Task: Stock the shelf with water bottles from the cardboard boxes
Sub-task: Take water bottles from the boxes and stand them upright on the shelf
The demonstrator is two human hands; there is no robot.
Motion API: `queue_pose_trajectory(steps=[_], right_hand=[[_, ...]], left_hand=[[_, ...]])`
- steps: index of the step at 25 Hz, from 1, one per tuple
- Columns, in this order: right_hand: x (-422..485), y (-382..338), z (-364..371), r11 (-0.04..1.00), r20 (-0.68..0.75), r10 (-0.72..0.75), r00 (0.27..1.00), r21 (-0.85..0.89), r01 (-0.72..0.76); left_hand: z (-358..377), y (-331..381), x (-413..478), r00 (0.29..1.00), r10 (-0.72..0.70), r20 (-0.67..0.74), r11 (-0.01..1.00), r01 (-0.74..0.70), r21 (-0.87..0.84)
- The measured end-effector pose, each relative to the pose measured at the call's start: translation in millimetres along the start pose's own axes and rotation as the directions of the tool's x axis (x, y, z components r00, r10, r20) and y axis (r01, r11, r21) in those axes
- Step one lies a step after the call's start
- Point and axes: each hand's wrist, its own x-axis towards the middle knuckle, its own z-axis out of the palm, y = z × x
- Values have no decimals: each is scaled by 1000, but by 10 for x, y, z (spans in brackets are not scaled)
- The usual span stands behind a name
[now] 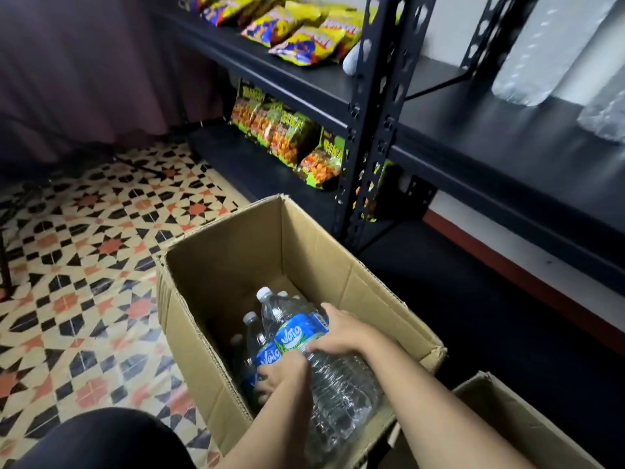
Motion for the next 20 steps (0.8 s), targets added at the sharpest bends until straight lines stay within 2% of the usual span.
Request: queue_pose_trajectory(steps=[3, 6, 8, 10, 14, 17, 20], right_hand=[[150, 42, 310, 997, 63, 52, 997, -60, -48], [151, 72, 532, 994, -14, 35, 999, -103, -37], [194, 121, 472, 998, -25, 9, 1000, -69, -11], [248, 185, 349, 1000, -13, 5, 1000, -25, -6], [242, 262, 288, 1000, -12, 7, 1000, 26, -7], [221, 322, 193, 998, -36, 8, 999, 62, -5], [231, 360, 78, 1000, -59, -18, 998, -12, 17]], left_hand=[[133, -224, 253, 995, -44, -95, 998, 39, -55], [243, -372, 396, 991, -54, -125, 984, 32, -177], [274, -391, 425, 994, -58, -96, 976, 37, -216], [253, -362, 383, 998, -49, -31, 982, 43, -185], [271, -339, 444, 994, -107, 10, 973, 107, -205], [254, -359, 402, 995, -83, 55, 980, 92, -179], [284, -432, 371, 988, -121, 99, 983, 133, -124]])
